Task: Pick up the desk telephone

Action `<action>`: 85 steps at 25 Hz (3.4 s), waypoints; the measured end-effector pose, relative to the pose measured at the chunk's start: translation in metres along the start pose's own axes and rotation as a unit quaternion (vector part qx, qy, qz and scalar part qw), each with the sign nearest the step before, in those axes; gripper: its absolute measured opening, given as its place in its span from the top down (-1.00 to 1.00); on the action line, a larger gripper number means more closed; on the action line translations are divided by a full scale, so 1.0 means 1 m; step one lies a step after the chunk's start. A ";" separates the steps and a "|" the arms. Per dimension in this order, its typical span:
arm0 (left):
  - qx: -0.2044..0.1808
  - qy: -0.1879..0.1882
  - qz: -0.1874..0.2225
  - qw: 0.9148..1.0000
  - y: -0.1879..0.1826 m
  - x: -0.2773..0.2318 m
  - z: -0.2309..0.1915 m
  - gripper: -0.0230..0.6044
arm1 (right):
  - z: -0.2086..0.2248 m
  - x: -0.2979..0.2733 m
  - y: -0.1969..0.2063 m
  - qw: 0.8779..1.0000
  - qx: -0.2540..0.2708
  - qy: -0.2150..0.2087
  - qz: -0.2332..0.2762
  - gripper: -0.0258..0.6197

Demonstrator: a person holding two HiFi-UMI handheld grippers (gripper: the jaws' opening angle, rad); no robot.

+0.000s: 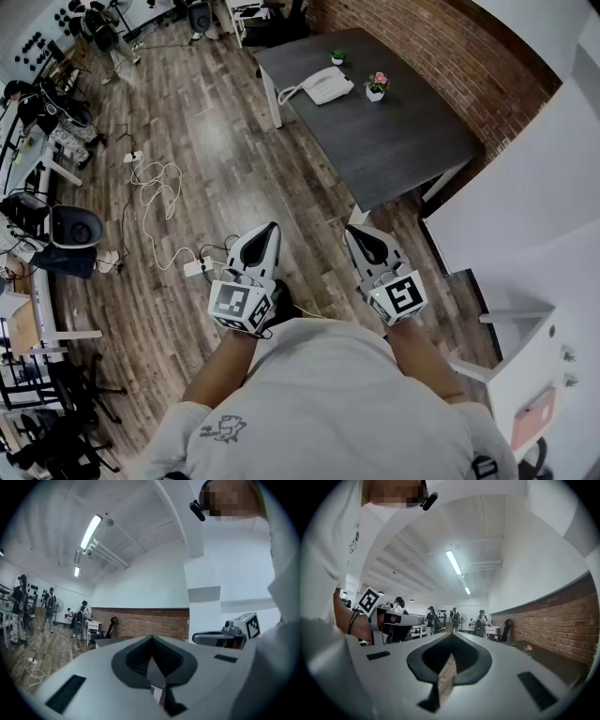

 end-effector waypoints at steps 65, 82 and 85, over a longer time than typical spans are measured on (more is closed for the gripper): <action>0.070 0.032 -0.018 0.997 -0.020 -0.155 -0.394 0.01 | 0.077 -0.433 0.058 0.998 -0.055 -0.028 -0.033 0.37; 0.055 0.084 -0.043 0.994 -0.036 -0.339 -0.418 0.02 | 0.228 -0.489 0.071 0.996 -0.079 0.002 -0.033 0.37; 0.060 0.105 -0.049 0.992 -0.030 -0.360 -0.420 0.02 | 0.238 -0.485 0.075 0.996 -0.081 0.021 -0.035 0.37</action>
Point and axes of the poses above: the fingertips, and each gripper's own axes: x backward along the fingers, z to its right, y out of its underside, the point moved 10 cm from there along x, backward along the fingers, and after that the axes turned 13 degrees about y, right-handed, at the moved point
